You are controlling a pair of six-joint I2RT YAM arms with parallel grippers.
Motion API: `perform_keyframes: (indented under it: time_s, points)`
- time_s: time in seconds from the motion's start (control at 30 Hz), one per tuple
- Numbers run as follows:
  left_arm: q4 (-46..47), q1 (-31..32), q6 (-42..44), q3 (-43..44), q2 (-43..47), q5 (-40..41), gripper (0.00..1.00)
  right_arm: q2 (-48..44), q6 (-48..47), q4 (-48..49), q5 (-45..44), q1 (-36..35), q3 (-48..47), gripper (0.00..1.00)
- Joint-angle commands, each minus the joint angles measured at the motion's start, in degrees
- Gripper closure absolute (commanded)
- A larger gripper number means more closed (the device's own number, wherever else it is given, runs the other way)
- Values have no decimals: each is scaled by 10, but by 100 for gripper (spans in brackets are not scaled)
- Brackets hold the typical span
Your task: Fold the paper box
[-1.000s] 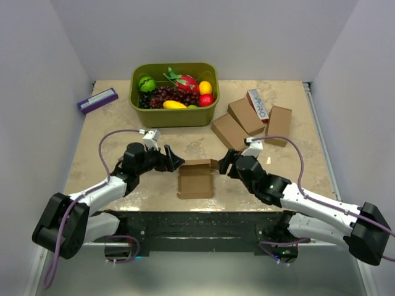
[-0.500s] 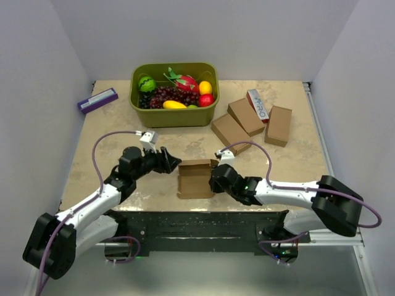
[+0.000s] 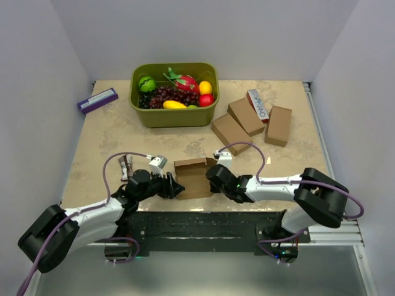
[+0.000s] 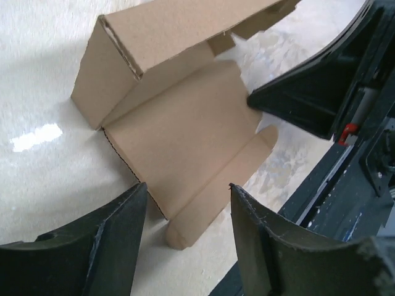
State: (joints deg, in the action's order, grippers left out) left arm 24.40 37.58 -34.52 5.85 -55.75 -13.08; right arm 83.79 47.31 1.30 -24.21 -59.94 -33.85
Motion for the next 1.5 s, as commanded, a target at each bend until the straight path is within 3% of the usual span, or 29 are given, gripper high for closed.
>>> perform_keyframes:
  time_s: [0.0,0.3,0.63,0.87,1.23,1.47]
  points:
    - [118,6,-25,-13,-35,8,40,24,20,-27,-27,-2,-19,87]
    - [86,6,-34,-3,-16,60,43,52,25,-55,-39,-2,-32,91]
    - [108,10,-49,21,16,36,45,68,31,-60,-36,-2,-39,92]
    - [147,14,-57,6,-23,21,48,70,31,-63,-37,-2,-42,93]
    - [1,20,-15,36,91,78,41,70,34,-69,-37,-3,-44,93]
    - [63,20,-22,36,9,50,40,73,37,-67,-33,-2,-42,94]
